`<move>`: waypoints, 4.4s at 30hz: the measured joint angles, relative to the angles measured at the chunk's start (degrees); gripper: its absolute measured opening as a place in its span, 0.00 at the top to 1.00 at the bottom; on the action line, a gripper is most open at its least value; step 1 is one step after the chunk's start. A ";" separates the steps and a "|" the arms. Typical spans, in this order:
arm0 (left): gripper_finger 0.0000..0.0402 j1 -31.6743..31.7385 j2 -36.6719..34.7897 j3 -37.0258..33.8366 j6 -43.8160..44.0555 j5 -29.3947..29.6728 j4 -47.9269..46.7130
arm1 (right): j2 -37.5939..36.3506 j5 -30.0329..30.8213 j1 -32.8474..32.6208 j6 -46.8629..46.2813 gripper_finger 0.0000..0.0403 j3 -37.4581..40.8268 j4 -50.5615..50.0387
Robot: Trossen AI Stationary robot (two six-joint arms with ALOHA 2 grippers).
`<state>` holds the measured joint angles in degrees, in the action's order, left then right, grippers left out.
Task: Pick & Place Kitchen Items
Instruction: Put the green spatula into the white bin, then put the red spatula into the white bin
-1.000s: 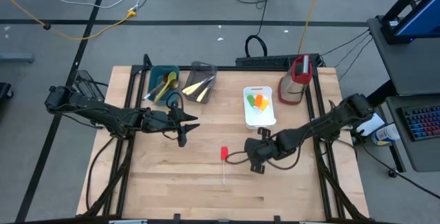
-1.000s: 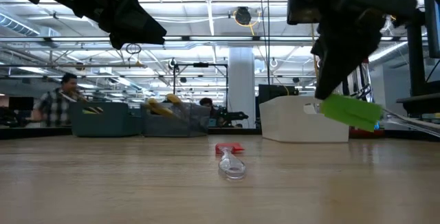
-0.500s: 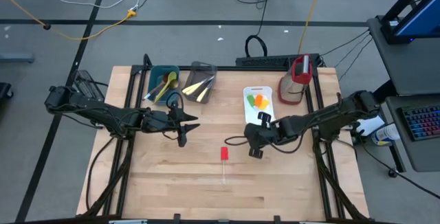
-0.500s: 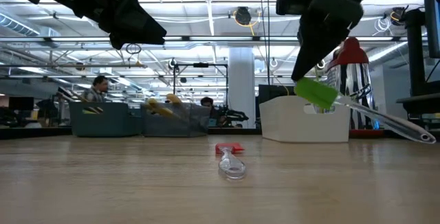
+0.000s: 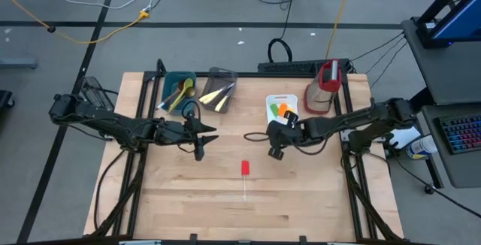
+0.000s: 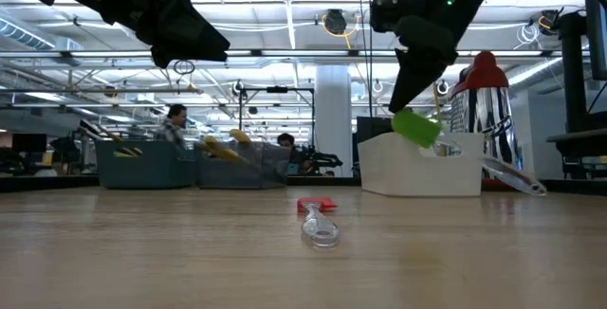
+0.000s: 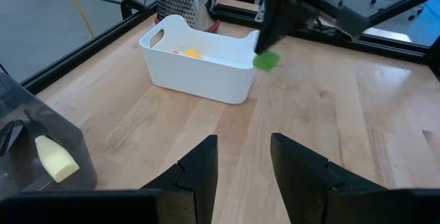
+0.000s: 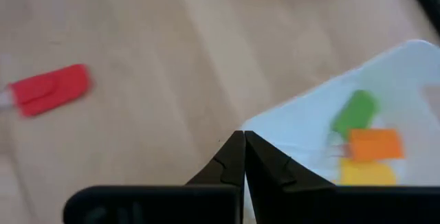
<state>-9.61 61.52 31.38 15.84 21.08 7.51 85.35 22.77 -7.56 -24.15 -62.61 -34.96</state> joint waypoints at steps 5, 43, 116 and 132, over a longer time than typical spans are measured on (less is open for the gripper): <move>0.65 0.00 0.00 0.00 0.20 0.00 0.00 | -2.56 1.48 2.84 1.86 1.00 0.00 0.04; 0.65 0.00 0.00 0.00 1.59 0.02 0.00 | -7.01 -0.40 26.30 9.91 1.00 13.40 17.24; 0.65 -1.81 0.02 0.00 17.14 -0.07 1.64 | -10.13 -9.20 6.92 15.56 0.65 25.51 54.69; 0.65 -1.79 0.02 0.00 13.88 -0.07 1.18 | 4.71 -10.93 -4.78 3.41 0.48 22.65 72.81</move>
<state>-11.40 61.54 31.38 29.71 21.02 8.69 90.07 11.84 -12.34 -20.74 -39.96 37.85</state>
